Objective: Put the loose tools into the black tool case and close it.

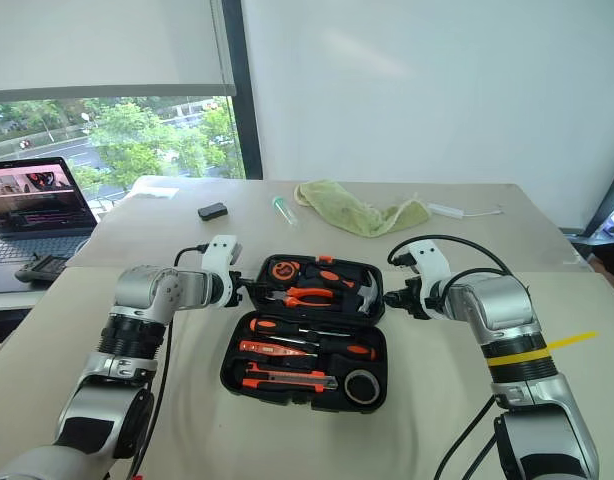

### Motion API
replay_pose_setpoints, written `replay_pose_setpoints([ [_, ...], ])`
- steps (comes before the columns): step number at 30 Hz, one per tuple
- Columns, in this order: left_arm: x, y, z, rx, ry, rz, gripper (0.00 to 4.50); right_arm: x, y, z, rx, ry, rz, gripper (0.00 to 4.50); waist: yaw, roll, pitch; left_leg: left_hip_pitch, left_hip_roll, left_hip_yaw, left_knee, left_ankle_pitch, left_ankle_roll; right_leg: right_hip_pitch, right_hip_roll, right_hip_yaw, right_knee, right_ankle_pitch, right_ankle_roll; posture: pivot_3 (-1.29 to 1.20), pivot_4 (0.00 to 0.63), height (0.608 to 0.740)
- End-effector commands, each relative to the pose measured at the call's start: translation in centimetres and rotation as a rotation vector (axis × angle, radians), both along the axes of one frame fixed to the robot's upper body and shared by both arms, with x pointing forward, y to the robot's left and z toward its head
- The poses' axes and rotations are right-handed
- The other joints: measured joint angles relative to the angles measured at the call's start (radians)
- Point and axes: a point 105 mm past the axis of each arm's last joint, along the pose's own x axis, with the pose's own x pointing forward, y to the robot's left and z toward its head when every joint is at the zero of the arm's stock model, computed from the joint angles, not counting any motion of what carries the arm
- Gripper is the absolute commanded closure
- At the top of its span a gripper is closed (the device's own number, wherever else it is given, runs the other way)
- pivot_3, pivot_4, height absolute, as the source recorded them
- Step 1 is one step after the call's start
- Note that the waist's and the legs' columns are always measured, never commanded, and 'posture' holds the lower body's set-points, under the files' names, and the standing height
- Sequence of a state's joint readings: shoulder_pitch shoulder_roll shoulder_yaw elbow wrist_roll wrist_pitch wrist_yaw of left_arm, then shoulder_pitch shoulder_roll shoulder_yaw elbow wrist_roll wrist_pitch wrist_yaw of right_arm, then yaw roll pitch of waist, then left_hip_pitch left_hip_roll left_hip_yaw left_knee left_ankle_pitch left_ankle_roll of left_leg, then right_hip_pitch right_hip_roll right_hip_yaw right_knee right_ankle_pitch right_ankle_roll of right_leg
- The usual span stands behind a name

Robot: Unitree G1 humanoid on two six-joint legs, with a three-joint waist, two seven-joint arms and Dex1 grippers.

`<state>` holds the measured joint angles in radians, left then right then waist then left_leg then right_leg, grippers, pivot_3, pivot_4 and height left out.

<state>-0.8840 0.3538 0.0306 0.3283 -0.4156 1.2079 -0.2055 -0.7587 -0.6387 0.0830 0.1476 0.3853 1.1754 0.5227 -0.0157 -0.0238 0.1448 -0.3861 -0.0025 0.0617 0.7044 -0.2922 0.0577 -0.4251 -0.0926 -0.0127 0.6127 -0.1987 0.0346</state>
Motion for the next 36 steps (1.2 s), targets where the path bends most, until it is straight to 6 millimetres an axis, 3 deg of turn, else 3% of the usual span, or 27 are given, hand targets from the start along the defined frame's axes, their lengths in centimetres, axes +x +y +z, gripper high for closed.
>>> replay_pose_setpoints([
  [1,1.0,0.7,2.0,-0.032,-0.055,0.05,0.21,0.2,1.1,-0.2,0.025,0.017,0.045,2.53,0.0,0.0,0.0,0.0,0.0,0.0,0.0,0.0,0.0,0.0,0.0,0.0,0.0,0.0,-0.001,0.0,0.15,0.74],
  [12,1.0,0.0,4.8,-0.143,-0.103,0.023,0.21,0.2,1.6,2.9,0.146,-0.023,0.05,2.53,-0.006,0.0,0.0,-0.006,0.001,0.001,-0.006,0.005,-0.009,-0.011,-0.001,0.002,0.005,0.002,-0.003,0.0,0.15,0.74],
  [18,1.1,0.5,3.6,-0.103,-0.072,0.038,0.21,-0.4,2.3,3.2,0.165,-0.02,0.072,2.53,-0.004,0.0,0.0,-0.017,0.0,0.003,-0.006,0.007,-0.011,-0.026,0.0,0.002,0.012,0.002,-0.003,0.0,0.15,0.74],
  [25,1.3,0.3,2.4,-0.066,-0.058,0.02,0.21,-0.6,3.1,2.1,0.152,0.005,0.086,2.53,0.004,0.0,0.0,-0.021,-0.002,0.003,-0.003,0.01,-0.008,-0.027,-0.001,0.001,0.012,0.002,-0.003,0.0,0.15,0.74],
  [26,1.2,0.3,2.2,-0.063,-0.053,0.015,0.45,-0.6,3.1,1.9,0.149,0.009,0.084,2.47,0.004,0.0,0.0,-0.021,-0.002,0.003,-0.002,0.01,-0.008,-0.027,-0.001,0.001,0.012,0.002,-0.003,0.0,0.15,0.74],
  [28,1.2,0.1,1.8,-0.057,-0.045,0.004,0.83,-0.3,2.7,1.1,0.126,0.021,0.062,3.02,0.004,0.0,0.0,-0.021,-0.002,0.003,-0.002,0.01,-0.008,-0.027,-0.001,0.001,0.012,0.002,-0.003,0.0,0.15,0.74],
  [33,0.9,-0.7,1.2,-0.059,-0.035,-0.037,2.69,-0.3,2.2,-0.2,0.097,0.047,0.049,4.5,0.003,0.0,0.0,-0.019,-0.002,0.003,-0.002,0.01,-0.008,-0.025,-0.001,0.001,0.013,0.002,-0.003,0.0,0.15,0.74],
  [36,0.7,-0.9,1.1,-0.062,-0.035,-0.05,3.76,-0.3,1.9,-0.1,0.081,0.032,0.05,4.5,0.003,0.0,0.0,-0.017,-0.001,0.003,-0.002,0.01,-0.008,-0.023,0.0,0.001,0.013,0.002,-0.003,0.0,0.15,0.74],
])
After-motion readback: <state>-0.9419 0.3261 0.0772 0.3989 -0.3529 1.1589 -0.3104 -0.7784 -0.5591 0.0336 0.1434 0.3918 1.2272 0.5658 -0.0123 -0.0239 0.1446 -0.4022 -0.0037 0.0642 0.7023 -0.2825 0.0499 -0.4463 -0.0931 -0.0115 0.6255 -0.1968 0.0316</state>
